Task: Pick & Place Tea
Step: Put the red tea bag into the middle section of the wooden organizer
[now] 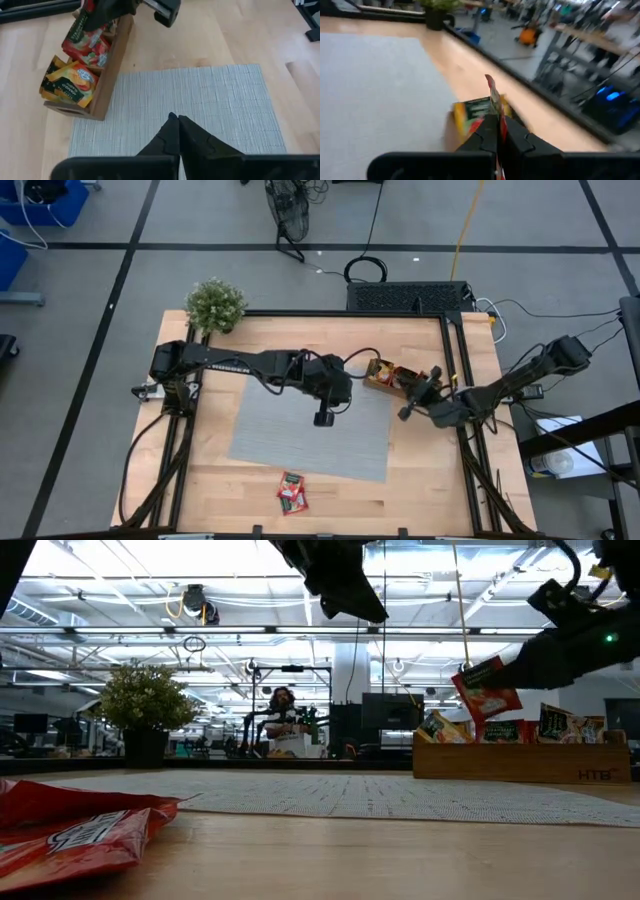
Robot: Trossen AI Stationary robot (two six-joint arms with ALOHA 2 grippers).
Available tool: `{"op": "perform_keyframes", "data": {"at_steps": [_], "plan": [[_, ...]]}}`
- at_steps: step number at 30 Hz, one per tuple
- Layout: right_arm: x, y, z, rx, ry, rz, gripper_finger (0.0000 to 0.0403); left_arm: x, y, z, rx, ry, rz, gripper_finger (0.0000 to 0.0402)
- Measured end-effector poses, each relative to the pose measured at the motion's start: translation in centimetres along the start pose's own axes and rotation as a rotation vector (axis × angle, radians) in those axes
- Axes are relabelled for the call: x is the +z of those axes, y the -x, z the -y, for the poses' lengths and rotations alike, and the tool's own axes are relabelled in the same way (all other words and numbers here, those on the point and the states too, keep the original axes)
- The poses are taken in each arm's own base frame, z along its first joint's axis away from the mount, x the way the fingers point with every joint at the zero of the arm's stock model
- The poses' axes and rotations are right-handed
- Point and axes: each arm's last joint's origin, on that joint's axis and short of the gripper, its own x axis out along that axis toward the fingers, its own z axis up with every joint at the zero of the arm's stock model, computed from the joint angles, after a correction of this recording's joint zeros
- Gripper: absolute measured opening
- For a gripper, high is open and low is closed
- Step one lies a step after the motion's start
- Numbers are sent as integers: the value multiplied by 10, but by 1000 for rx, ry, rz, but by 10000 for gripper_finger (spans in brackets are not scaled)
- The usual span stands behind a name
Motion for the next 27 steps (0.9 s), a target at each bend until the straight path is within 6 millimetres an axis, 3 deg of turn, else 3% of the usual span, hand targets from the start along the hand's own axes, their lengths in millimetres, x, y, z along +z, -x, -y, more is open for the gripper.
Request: {"op": "perform_keyframes", "data": {"at_steps": [4, 9, 20, 27], "plan": [[-7, -2, 1, 58, -65, -101, 0, -1, 0, 0, -2, 1, -6, 29], [-19, -5, 9, 11, -126, -205, 0, 0, 0, 0, 0, -1, 0, 43], [-23, -12, 16, -46, -131, -230, 2, 0, 0, 1, -1, -5, -1, 14], [-24, -17, 18, -27, -135, -274, 70, 0, 0, 1, -1, -3, 0, 10]]}}
